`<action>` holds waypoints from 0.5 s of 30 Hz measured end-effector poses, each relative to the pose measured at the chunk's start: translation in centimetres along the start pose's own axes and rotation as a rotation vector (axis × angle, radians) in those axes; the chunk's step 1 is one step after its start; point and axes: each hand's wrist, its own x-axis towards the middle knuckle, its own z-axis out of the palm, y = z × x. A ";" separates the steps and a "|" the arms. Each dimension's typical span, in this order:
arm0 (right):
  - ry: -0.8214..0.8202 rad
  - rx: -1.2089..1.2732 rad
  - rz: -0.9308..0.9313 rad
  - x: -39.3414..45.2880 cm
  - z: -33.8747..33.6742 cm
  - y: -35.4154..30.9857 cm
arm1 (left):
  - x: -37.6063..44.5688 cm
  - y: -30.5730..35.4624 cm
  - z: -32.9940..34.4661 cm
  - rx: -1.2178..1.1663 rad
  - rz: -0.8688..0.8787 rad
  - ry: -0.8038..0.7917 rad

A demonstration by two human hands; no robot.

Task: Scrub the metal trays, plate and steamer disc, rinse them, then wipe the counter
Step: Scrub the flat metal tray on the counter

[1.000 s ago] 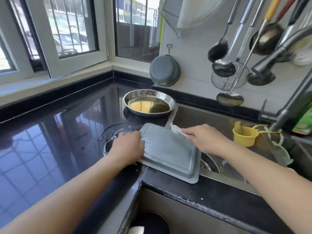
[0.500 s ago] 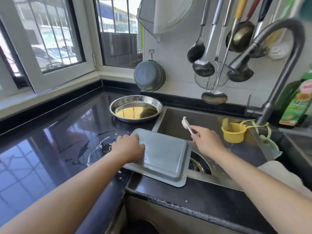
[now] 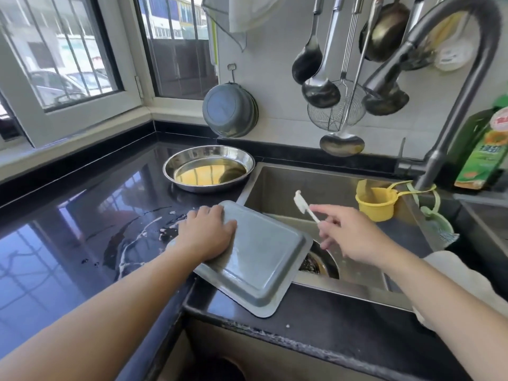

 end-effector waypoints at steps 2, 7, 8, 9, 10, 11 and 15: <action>0.005 -0.022 0.018 1.4 0.1 0.7 | 0.0 0.3 0.9 0.020 0.118 0.051; -0.054 -0.015 -0.038 2.2 0.7 0.8 | 1.5 -0.1 0.4 -0.023 0.435 -0.002; -0.076 -0.048 -0.036 2.0 0.5 0.8 | 1.8 -0.3 0.2 -0.027 0.476 -0.030; -0.111 -0.091 -0.030 1.6 0.3 0.9 | 2.0 -0.3 0.1 -0.028 0.508 -0.052; -0.162 -0.139 -0.020 0.8 0.0 1.1 | 2.1 -0.4 0.1 -0.028 0.532 -0.063; -0.222 -0.174 -0.011 -0.1 -0.2 1.2 | 2.2 -0.5 0.1 -0.027 0.544 -0.066; -0.351 -0.328 0.001 -2.3 0.3 0.0 | 2.5 -0.7 0.4 0.000 0.562 -0.037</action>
